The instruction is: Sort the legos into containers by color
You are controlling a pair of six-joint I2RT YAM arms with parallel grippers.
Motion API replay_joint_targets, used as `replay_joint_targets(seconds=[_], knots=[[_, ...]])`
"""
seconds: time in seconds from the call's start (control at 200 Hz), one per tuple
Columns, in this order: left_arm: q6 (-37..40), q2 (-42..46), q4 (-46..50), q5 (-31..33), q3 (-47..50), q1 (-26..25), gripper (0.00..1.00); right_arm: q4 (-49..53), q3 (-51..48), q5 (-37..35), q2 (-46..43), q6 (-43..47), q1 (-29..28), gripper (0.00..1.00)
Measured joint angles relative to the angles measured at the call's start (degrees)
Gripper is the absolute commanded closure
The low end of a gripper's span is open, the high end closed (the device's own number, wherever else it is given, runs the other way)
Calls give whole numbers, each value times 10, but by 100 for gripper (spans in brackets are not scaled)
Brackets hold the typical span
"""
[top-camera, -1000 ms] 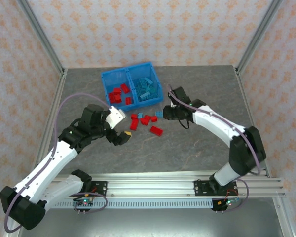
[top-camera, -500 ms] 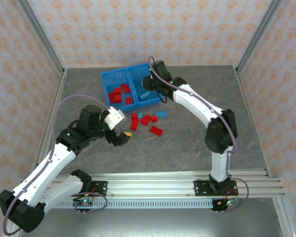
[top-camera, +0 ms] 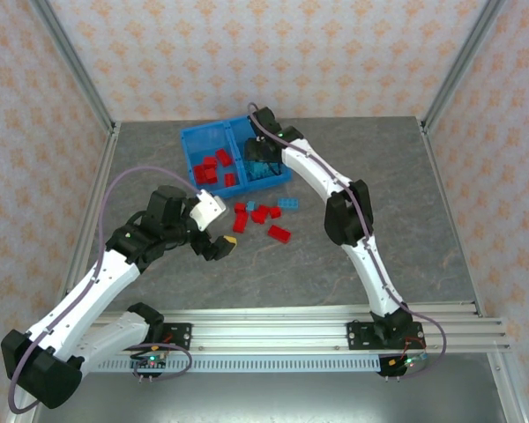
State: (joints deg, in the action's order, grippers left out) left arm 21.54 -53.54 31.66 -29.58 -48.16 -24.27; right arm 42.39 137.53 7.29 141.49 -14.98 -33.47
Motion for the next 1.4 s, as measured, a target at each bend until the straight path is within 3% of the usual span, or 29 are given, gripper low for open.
replay_joint_targets(seconds=[0.185,0.29,0.48,0.581,0.721,0.896,1.276,1.401], knots=[[0,0,1,0,0,0,0,17,-33,2,-45,1,-2,47],[0,0,2,0,0,0,0,3,-189,-4,-166,2,-9,44],[0,0,2,0,0,0,0,-82,-516,-33,-444,-46,-35,17],[0,-3,2,0,0,0,0,-98,-597,-42,-503,-78,-35,11],[0,-15,3,0,0,0,0,-101,-617,-45,-460,-103,-33,4],[0,-17,10,0,0,0,0,-94,-579,-45,-345,-108,-32,3],[10,-12,11,10,0,0,0,-94,-489,-54,-225,-116,-18,13],[10,-12,11,11,0,0,0,-92,-480,-61,-218,-116,-14,21]])
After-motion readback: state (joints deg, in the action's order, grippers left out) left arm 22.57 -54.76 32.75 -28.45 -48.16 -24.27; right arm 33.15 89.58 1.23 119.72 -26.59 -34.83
